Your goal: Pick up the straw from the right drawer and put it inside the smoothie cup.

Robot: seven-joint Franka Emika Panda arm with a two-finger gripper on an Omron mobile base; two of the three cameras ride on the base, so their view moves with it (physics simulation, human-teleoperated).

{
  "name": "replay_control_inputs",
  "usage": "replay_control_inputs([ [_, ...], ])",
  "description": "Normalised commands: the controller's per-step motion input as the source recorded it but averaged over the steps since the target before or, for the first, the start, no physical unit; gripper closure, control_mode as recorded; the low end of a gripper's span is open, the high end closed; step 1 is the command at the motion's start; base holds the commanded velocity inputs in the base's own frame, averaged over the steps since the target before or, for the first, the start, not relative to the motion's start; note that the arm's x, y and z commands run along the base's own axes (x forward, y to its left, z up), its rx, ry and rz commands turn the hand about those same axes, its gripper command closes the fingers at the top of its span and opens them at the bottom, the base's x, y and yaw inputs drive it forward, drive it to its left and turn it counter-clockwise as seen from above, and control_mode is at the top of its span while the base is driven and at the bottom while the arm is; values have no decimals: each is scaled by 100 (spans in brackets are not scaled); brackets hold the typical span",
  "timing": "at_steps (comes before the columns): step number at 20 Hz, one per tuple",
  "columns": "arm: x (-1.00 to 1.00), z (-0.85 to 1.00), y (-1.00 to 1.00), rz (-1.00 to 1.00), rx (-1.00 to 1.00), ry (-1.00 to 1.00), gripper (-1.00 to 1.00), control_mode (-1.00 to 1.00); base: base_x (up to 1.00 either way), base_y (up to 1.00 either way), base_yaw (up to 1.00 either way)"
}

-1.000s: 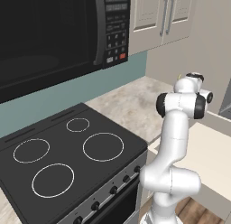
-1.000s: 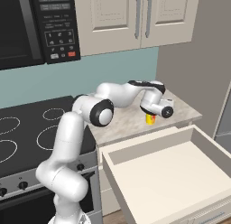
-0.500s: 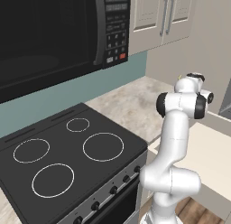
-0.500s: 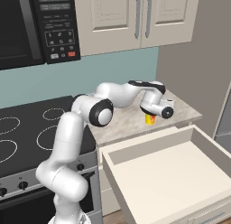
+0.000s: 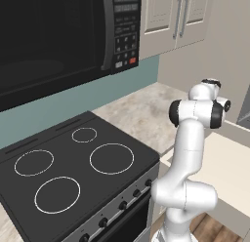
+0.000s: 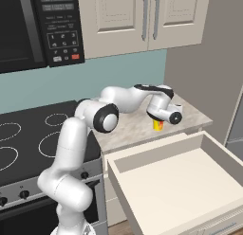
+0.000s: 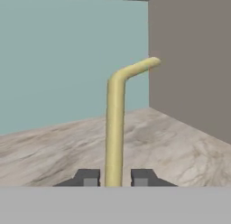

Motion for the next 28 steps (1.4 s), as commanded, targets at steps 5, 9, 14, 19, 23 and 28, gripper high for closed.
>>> replay_control_inputs([
  [5,0,0,0,0,0,0,-100,-100,0,0,0],
  [9,0,0,0,0,0,0,-100,-100,0,0,0],
  [14,0,0,0,0,0,0,-100,-100,0,0,0],
  [19,-7,4,0,0,0,0,-100,-100,0,0,0],
  [23,-21,7,0,0,0,0,-100,-100,0,0,0],
  [28,-22,12,0,0,0,0,-100,-100,0,0,0],
])
